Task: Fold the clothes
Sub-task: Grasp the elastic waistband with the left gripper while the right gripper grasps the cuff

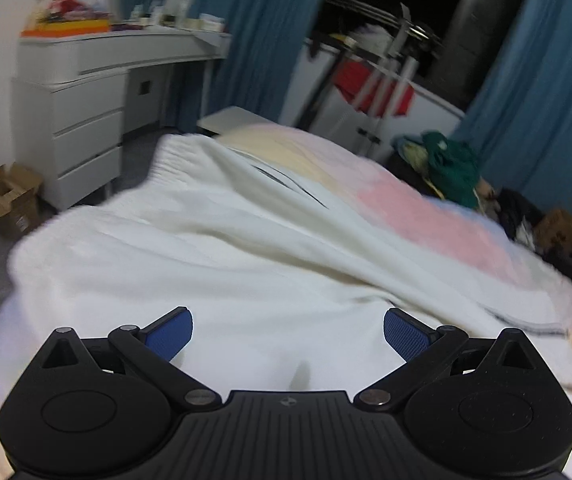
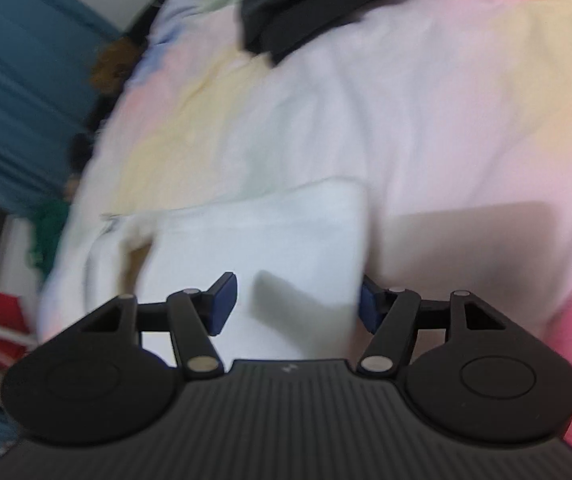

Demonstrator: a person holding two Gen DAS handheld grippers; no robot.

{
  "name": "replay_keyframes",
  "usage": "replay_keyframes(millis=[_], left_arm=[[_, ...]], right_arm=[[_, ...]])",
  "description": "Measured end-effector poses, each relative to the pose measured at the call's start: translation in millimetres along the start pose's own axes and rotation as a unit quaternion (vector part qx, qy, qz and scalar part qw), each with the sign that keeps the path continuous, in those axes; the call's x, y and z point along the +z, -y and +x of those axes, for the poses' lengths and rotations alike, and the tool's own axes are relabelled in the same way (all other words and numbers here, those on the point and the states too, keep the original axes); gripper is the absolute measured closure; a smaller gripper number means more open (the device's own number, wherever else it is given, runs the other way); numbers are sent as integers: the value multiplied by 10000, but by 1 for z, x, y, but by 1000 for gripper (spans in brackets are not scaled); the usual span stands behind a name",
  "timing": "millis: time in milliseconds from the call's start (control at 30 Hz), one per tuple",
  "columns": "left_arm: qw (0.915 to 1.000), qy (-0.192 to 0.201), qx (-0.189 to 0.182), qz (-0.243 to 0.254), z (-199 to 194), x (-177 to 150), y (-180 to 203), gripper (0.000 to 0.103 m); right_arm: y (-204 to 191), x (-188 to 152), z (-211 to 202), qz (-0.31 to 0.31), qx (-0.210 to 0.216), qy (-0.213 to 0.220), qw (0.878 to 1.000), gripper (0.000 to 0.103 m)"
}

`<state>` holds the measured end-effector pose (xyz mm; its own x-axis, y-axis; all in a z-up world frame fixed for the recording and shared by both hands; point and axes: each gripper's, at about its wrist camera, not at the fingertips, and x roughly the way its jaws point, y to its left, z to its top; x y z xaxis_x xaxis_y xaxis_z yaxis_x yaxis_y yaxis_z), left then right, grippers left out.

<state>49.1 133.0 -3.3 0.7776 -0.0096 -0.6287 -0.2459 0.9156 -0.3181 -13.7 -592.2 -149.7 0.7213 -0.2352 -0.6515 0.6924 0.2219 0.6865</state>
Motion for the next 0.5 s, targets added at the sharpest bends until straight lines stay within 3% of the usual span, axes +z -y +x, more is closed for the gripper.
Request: replay_keyframes(millis=[167,200,267,300,433,500], left_arm=[[9943,-65,-68,-1062,-32,29,-80,0],[9911,-149,-232,-1304,-34,31,-97,0],[9841,-401,-422,-1675,-34,30,-125,0],[9798,-528,-515,-1859,-33,30,-139,0],[9662,-922,-441,-2368,-13,19,-177,3],[9515,-1237,-480,-2775,4,13,-195,5]], right_arm=[[-5,-3,8,41,297,-262,9992,40],[-3,-3,13,127,268,-353,9989,45],[2,-2,20,276,209,-458,9983,68],[3,-2,20,284,130,-437,9986,85],[5,2,17,321,184,-334,9988,93],[2,2,13,236,218,-245,9992,94]])
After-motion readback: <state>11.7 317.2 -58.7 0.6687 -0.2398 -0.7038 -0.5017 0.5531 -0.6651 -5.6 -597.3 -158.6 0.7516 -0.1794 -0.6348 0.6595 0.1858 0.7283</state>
